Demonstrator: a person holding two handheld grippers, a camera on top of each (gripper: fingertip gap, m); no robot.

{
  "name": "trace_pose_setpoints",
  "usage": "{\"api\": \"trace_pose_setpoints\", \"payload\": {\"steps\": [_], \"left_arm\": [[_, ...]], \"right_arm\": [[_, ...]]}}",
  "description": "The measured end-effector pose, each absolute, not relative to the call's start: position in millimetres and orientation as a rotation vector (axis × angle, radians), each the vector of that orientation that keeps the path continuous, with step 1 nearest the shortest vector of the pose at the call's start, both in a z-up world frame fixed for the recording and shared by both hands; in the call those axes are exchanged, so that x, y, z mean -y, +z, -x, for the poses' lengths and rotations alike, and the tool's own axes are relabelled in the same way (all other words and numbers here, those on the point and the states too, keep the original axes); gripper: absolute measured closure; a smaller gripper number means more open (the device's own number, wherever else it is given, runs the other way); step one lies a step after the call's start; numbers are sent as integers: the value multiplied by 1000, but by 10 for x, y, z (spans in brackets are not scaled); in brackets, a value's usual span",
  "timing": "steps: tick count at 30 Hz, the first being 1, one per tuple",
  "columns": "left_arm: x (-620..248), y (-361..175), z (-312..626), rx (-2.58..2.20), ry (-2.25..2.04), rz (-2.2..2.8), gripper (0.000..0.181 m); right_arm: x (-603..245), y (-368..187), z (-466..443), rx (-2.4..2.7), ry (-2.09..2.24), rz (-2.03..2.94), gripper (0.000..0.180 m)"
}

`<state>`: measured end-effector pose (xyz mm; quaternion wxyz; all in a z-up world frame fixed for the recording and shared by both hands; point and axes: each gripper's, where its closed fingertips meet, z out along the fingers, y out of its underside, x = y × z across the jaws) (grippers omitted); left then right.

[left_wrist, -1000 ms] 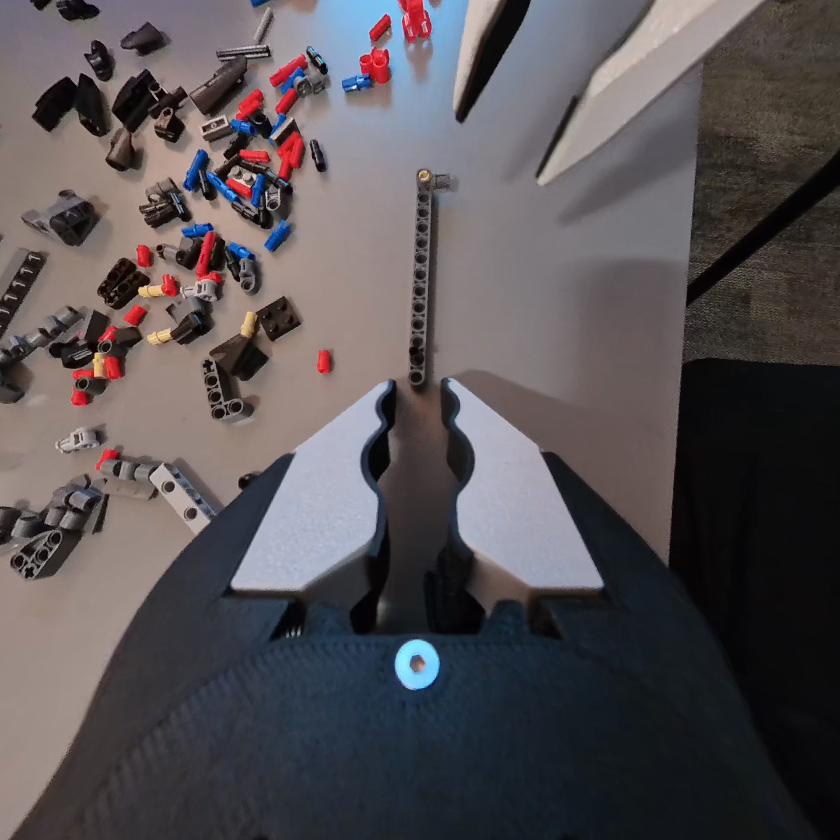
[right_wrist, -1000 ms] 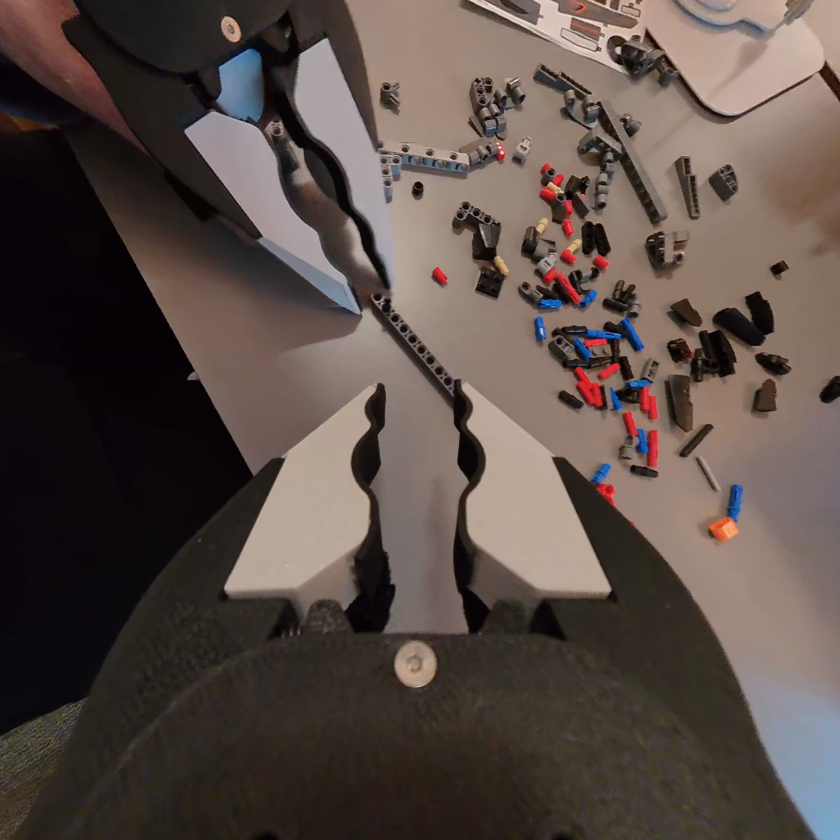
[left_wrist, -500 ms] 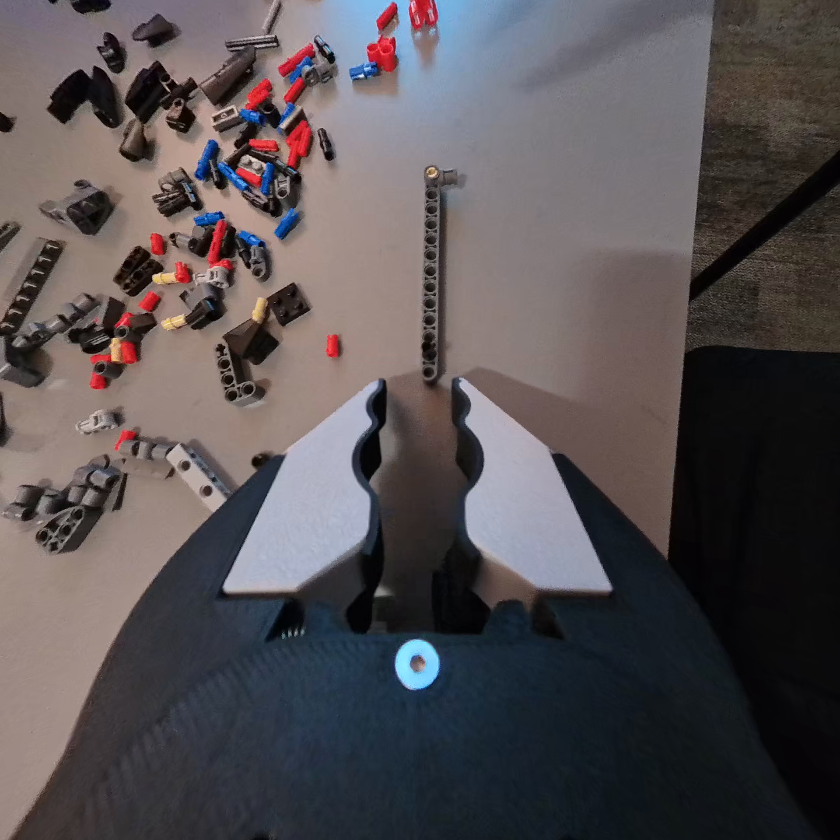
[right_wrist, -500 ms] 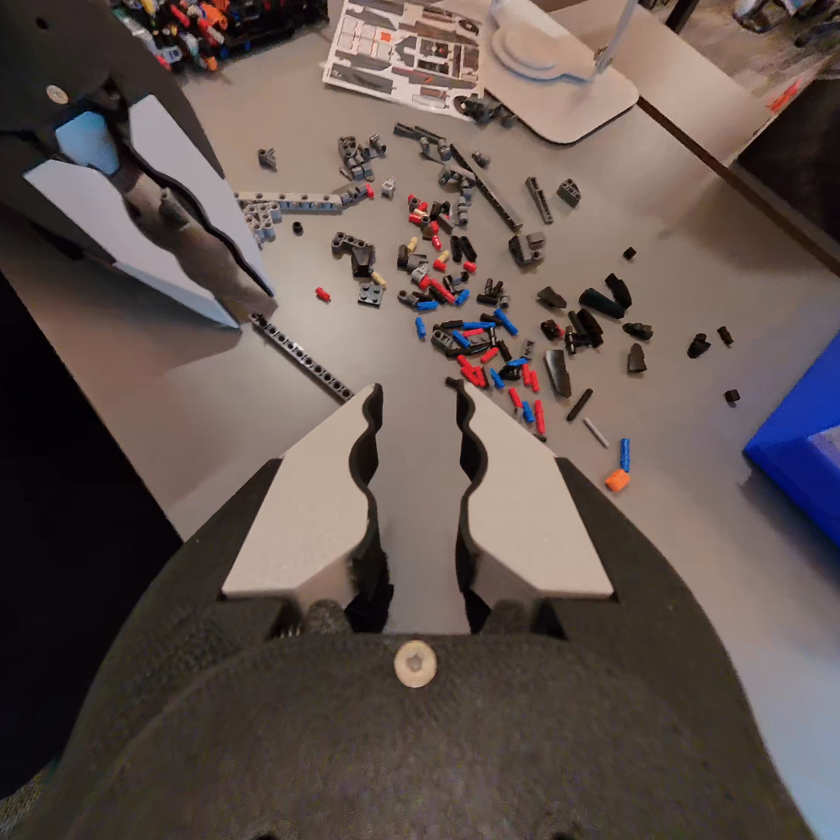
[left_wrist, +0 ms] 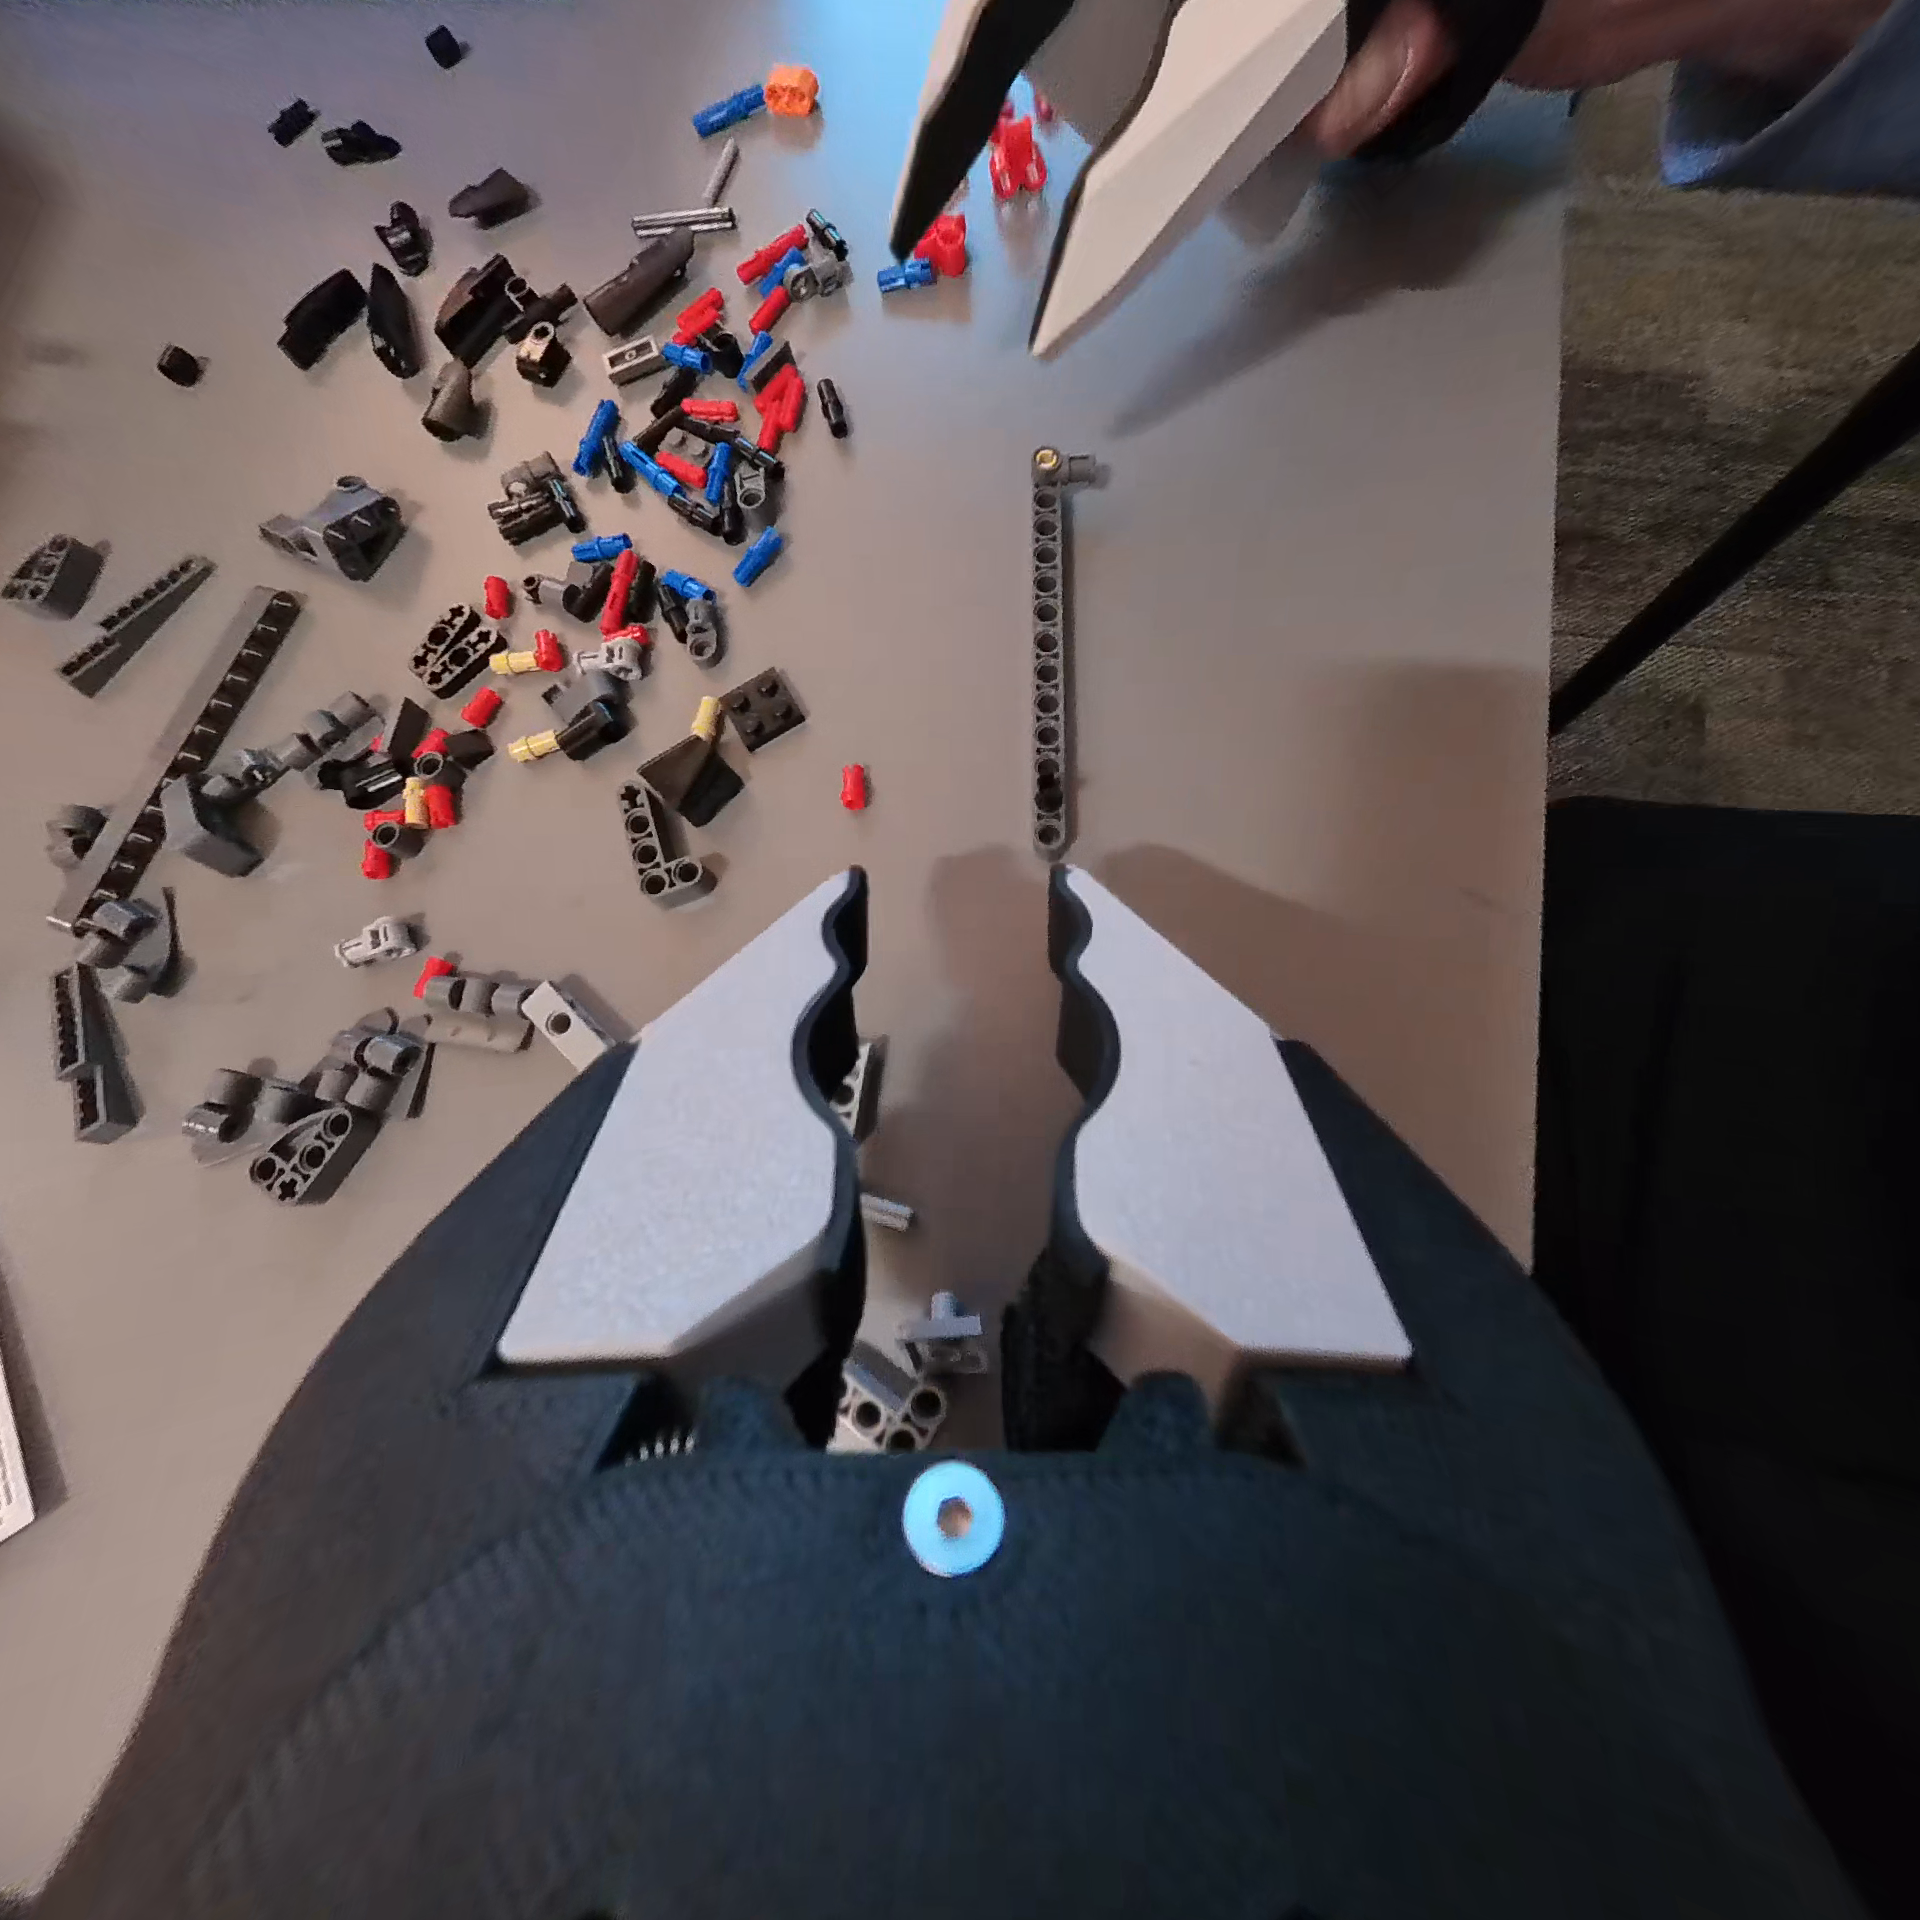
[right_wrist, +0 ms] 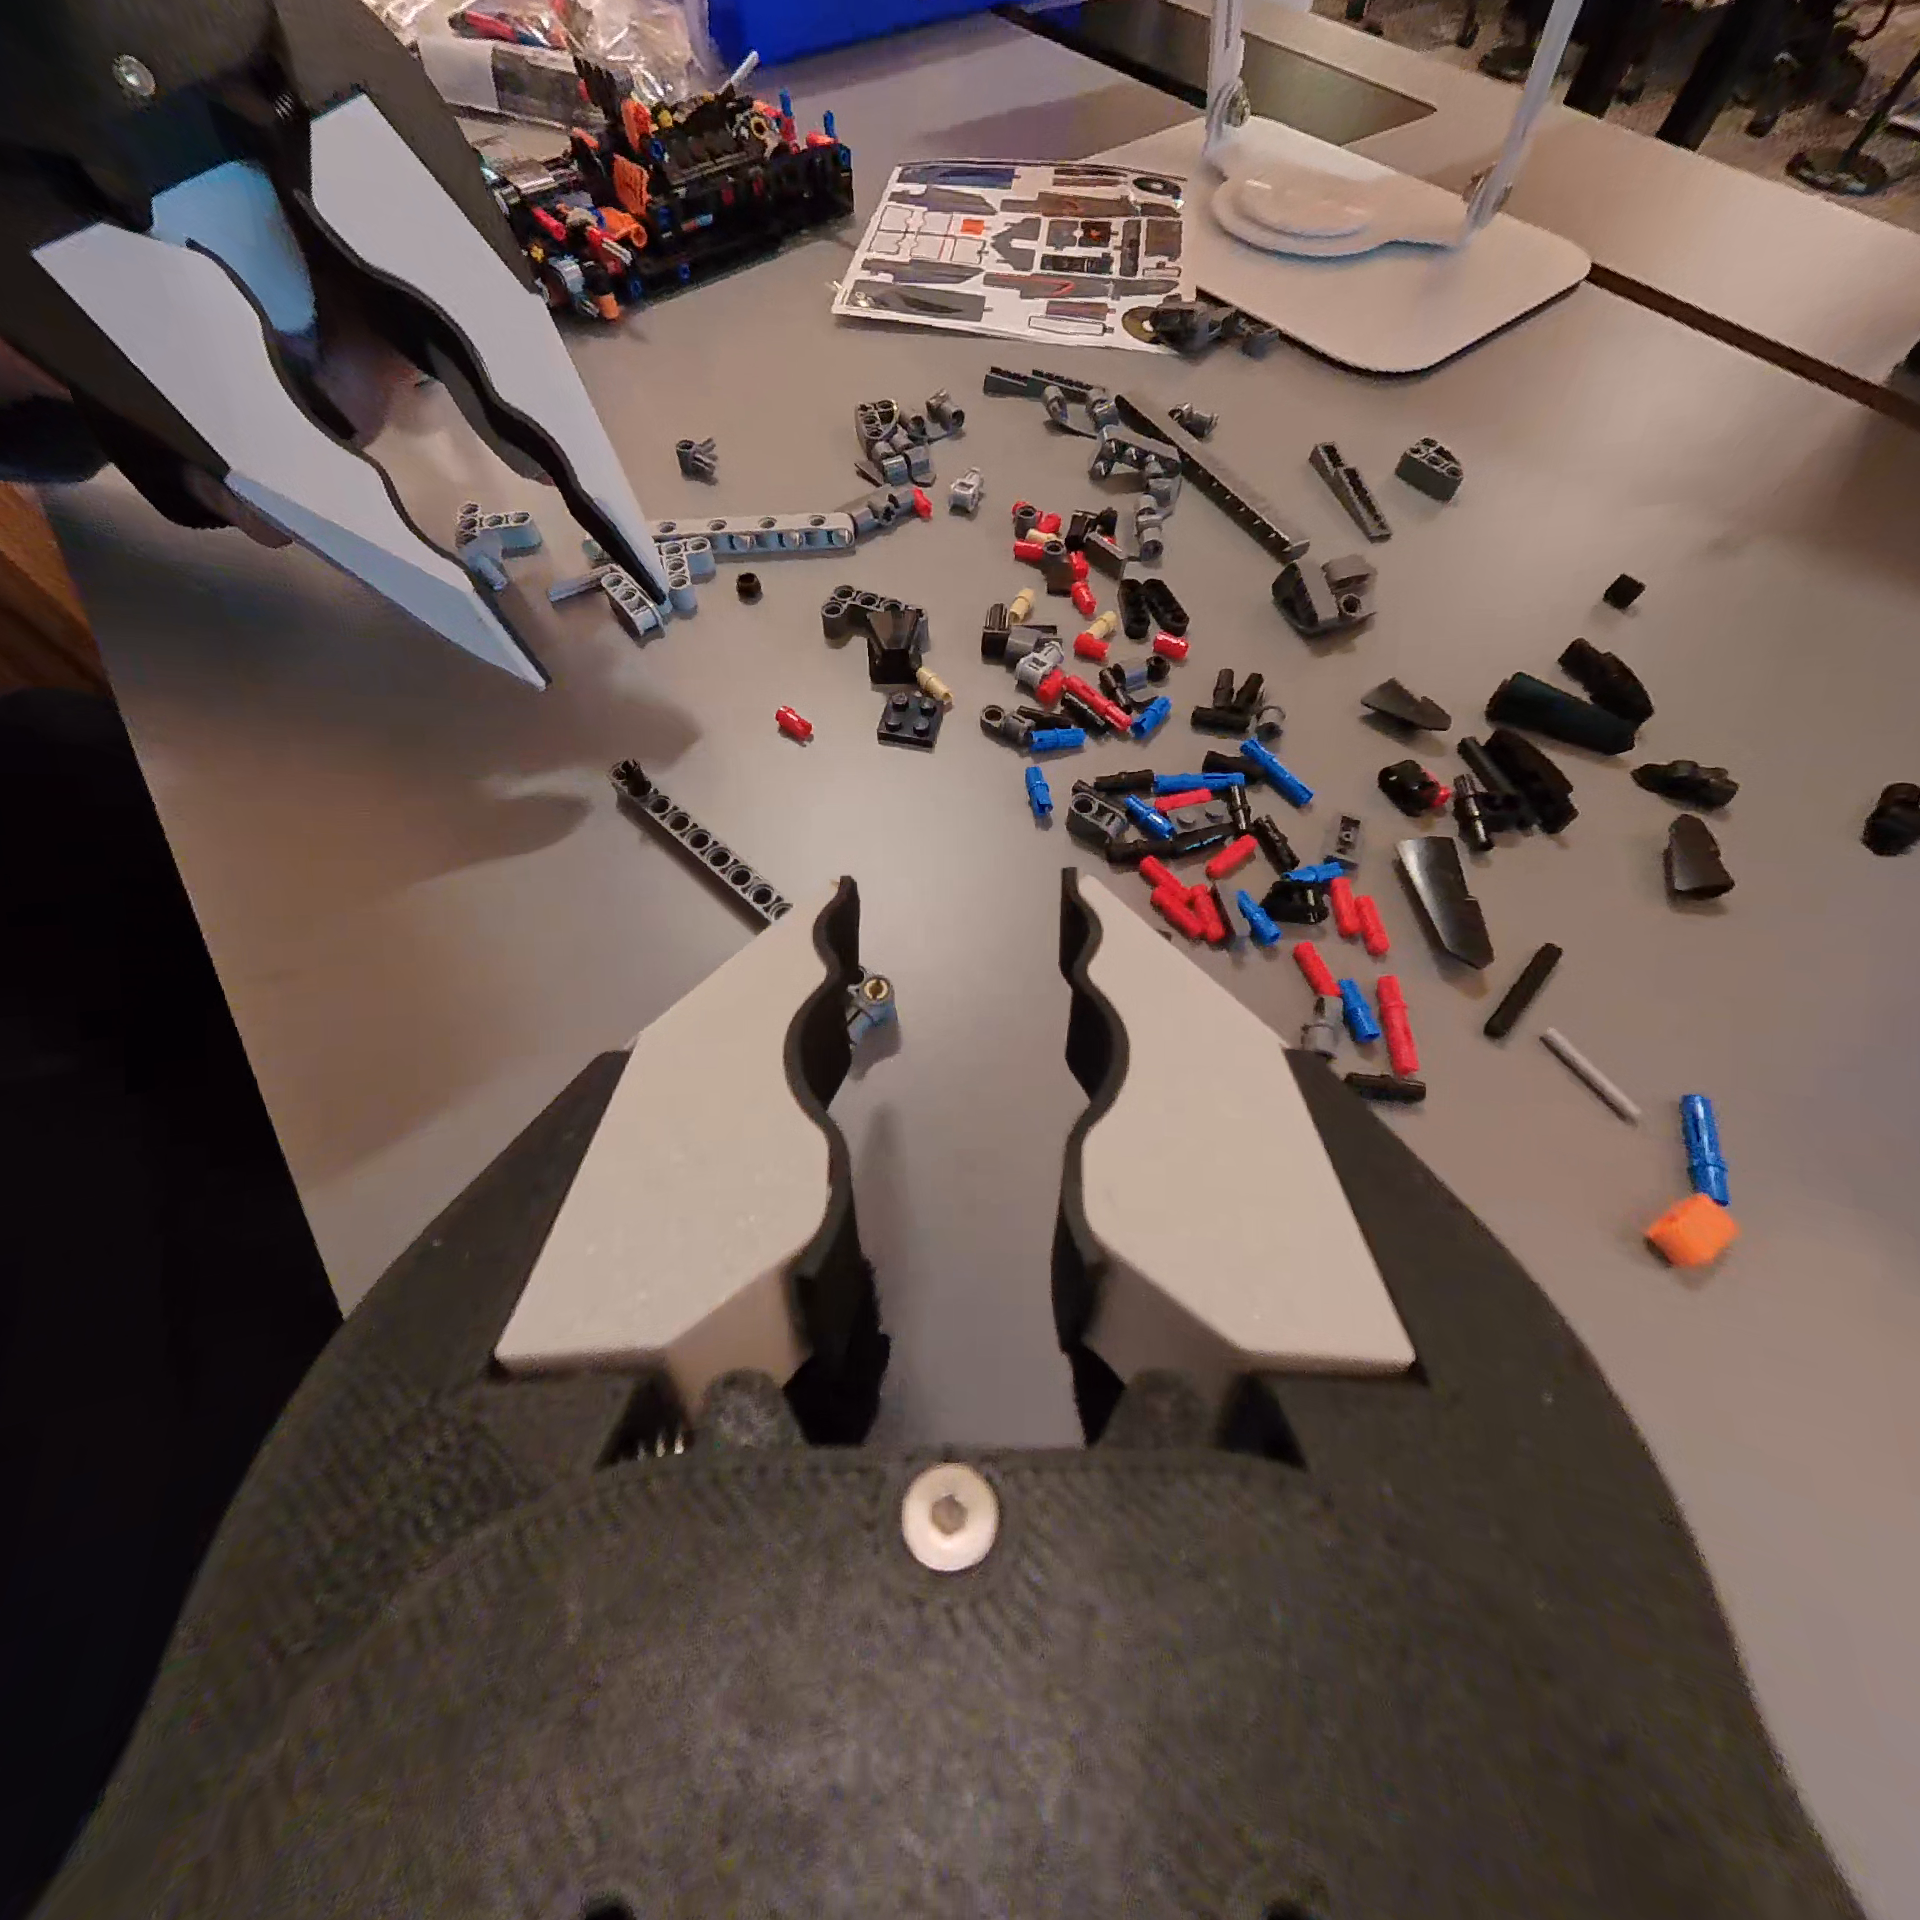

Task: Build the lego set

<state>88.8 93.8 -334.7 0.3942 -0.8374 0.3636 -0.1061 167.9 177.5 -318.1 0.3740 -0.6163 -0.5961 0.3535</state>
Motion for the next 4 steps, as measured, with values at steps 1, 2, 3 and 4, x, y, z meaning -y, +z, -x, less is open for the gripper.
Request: {"api": "trace_pose_setpoints", "payload": {"steps": [1,2,3,4], "left_arm": [[-939,-3349,-895,-920,-277,2120,148],[-936,-3362,-907,-921,-287,2122,148],[-926,-3378,-925,-926,-300,2123,147],[-917,-3399,-943,-932,-310,2125,147]], "right_arm": [[-1780,-3195,-1683,1523,908,1580,143],[-1783,-3207,-1688,1523,908,1583,144],[-1781,-3212,-1691,1527,907,1584,143],[-1779,-3207,-1692,1527,907,1579,144]]}}
